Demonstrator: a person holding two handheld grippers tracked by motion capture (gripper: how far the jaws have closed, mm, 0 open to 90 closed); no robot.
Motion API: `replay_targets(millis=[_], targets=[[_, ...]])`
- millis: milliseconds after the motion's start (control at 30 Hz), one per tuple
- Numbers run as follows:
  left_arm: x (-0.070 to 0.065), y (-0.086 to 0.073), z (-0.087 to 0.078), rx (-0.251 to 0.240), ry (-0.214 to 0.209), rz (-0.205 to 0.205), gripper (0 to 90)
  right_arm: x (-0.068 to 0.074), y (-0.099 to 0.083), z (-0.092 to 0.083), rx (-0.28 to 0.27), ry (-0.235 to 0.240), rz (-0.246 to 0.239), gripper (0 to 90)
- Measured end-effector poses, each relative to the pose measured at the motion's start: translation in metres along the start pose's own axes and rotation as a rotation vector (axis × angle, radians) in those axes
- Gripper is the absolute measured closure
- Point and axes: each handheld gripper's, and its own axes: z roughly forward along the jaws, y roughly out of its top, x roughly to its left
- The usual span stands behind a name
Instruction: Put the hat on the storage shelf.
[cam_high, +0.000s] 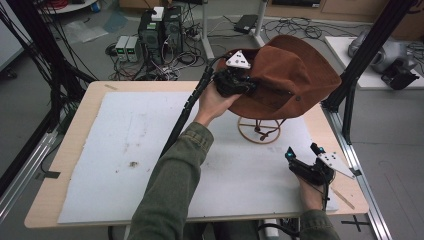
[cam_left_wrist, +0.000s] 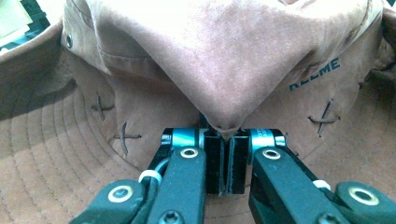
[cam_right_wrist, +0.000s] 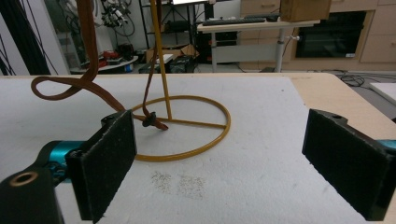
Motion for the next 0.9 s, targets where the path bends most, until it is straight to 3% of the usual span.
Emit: replay_targets(millis=[167,233,333,433,567,700,733,900], targets=[[0.005,-0.006,-0.003,-0.033,-0.023,-0.052,83.3,0.000,0.000,0.000,-0.001,-0.003,0.002,9.2],[0.005,-0.008,-0.005,-0.056,-0.019,-0.066,76.9,0.000,0.000,0.000,-0.001,-0.003,0.002,9.2],[0.004,-0.009,-0.008,-0.080,0.010,-0.060,71.9,0.000,0.000,0.000,-0.002,-0.002,-0.004,9.2],[0.003,-0.011,-0.010,-0.072,0.024,-0.045,66.3,0.000,0.000,0.000,-0.001,-0.003,-0.002,9.2],[0.005,-0.016,-0.016,-0.087,0.029,-0.069,53.2,0.000,0.000,0.000,-0.003,-0.003,-0.002,9.2],[0.008,-0.019,-0.028,-0.144,0.045,-0.101,37.8,0.000,0.000,0.000,-0.002,-0.003,-0.006,9.2],[0.008,-0.019,-0.031,-0.167,0.059,-0.104,29.6,0.000,0.000,0.001,-0.004,-0.003,-0.003,9.2],[0.008,-0.020,-0.058,-0.220,0.118,-0.109,24.6,0.000,0.000,0.001,0.003,-0.004,-0.001,9.2]])
